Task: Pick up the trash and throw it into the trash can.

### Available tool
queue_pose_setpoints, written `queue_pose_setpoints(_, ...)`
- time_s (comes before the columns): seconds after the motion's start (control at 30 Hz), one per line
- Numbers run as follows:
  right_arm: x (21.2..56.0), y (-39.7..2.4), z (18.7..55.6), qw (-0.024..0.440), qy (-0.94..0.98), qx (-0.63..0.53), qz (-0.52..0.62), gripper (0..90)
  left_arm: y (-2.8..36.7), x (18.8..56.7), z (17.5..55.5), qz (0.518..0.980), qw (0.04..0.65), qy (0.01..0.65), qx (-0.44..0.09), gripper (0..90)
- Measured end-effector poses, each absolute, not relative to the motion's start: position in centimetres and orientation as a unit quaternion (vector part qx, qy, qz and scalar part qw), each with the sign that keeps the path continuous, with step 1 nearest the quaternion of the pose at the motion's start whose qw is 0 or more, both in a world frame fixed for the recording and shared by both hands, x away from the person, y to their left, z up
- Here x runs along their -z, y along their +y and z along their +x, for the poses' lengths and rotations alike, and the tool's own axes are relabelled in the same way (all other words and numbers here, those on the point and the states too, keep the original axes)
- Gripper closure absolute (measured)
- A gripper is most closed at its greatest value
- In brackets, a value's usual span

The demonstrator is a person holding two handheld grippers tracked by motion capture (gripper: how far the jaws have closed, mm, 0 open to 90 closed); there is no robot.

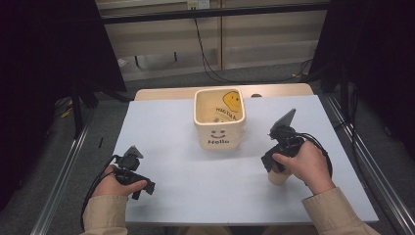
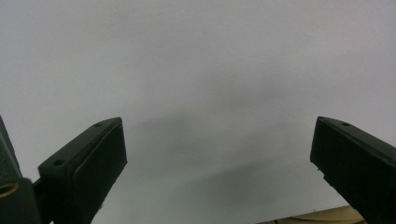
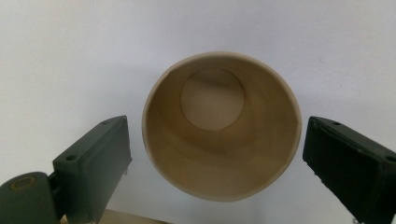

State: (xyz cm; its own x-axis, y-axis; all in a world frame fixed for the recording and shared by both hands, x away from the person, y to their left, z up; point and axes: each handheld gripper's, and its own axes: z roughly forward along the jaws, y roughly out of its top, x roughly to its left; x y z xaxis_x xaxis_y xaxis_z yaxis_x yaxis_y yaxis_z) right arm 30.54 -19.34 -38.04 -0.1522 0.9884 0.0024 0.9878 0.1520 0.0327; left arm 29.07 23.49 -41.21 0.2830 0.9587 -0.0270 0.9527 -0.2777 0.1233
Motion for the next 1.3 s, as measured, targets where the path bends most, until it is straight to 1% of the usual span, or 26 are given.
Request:
queue_pose_setpoints(0.47, 38.6, -19.2, 30.5, 0.011, 0.761, -0.005, 0.648, 9.3, 23.5, 41.3, 29.1, 0.801, 0.053, 0.596, -0.024, 3.6)
queue_pose_setpoints(0.63, 39.0, -18.9, 30.8, 0.015, 0.764, 0.003, 0.645, 14.1, 23.6, 41.2, 29.1, 0.799, 0.054, 0.598, -0.024, 3.6)
queue_pose_setpoints(0.7, 39.0, -18.9, 30.9, 0.021, 0.766, 0.003, 0.643, 17.9, 23.6, 41.2, 29.1, 0.801, 0.052, 0.596, -0.023, 3.6)
queue_pose_setpoints(0.83, 38.9, -19.2, 31.0, 0.013, 0.763, -0.003, 0.646, 19.0, 23.6, 41.2, 29.2, 0.802, 0.052, 0.594, -0.023, 3.6)
queue_pose_setpoints(1.07, 37.5, -19.6, 31.3, 0.005, 0.767, -0.002, 0.642, 19.4, 23.6, 41.2, 29.2, 0.802, 0.052, 0.595, -0.022, 3.6)
queue_pose_setpoints(1.3, 34.4, -19.3, 32.0, 0.002, 0.772, -0.011, 0.635, 19.7, 23.6, 41.2, 29.1, 0.802, 0.055, 0.594, -0.019, 3.6)
